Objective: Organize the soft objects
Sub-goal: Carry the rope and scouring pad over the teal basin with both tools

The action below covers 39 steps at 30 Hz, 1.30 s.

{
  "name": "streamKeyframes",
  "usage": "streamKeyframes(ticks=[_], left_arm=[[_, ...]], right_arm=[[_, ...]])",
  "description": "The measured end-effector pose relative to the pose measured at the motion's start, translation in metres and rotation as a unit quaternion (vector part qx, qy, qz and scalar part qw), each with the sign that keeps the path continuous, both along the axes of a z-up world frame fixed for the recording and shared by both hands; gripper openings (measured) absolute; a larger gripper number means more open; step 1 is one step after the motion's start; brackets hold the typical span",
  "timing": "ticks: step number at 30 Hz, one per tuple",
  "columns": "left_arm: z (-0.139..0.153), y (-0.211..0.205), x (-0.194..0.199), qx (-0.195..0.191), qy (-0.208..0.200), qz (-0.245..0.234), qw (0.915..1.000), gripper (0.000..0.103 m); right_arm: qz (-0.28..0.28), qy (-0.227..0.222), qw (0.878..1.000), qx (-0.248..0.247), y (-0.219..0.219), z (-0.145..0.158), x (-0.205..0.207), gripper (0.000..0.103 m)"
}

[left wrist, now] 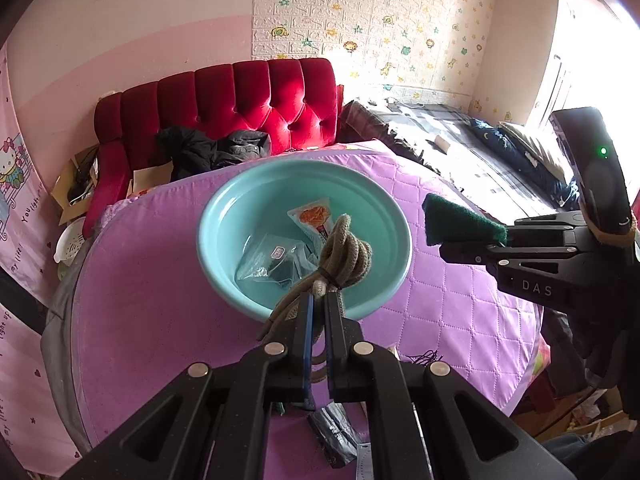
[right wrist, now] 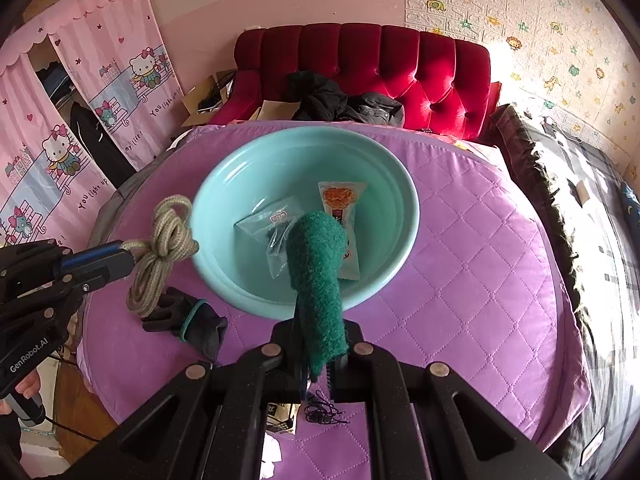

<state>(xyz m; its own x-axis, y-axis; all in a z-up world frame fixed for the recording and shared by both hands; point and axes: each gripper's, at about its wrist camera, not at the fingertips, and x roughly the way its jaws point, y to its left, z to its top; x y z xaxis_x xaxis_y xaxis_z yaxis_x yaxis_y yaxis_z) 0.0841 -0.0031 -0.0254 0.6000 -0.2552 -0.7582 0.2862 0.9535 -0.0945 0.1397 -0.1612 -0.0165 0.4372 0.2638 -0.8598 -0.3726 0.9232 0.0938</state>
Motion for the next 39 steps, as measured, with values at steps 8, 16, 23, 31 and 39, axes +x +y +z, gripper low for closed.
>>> streamKeyframes(ticks=[8, 16, 23, 31, 39], left_arm=[[-0.002, -0.003, 0.028, 0.010, 0.000, -0.008, 0.9999, 0.005], [-0.009, -0.005, 0.057, 0.010, 0.007, -0.011, 0.9999, 0.005], [-0.023, -0.003, 0.086, 0.008, 0.021, -0.006, 0.9997, 0.005], [-0.042, -0.006, 0.115, 0.022, 0.035, -0.007, 0.9991, 0.005], [-0.060, -0.009, 0.137, 0.026, 0.050, -0.010, 0.9983, 0.005]], right_arm=[[0.005, 0.008, 1.000, 0.010, 0.012, -0.003, 0.028, 0.005], [0.009, 0.020, 1.000, 0.016, 0.024, -0.013, 0.056, 0.006], [0.011, 0.028, 0.999, 0.014, 0.037, -0.026, 0.083, 0.007], [0.007, 0.048, 0.999, 0.012, 0.046, -0.048, 0.112, 0.007], [-0.006, 0.066, 0.998, 0.019, 0.048, -0.068, 0.130, 0.007]])
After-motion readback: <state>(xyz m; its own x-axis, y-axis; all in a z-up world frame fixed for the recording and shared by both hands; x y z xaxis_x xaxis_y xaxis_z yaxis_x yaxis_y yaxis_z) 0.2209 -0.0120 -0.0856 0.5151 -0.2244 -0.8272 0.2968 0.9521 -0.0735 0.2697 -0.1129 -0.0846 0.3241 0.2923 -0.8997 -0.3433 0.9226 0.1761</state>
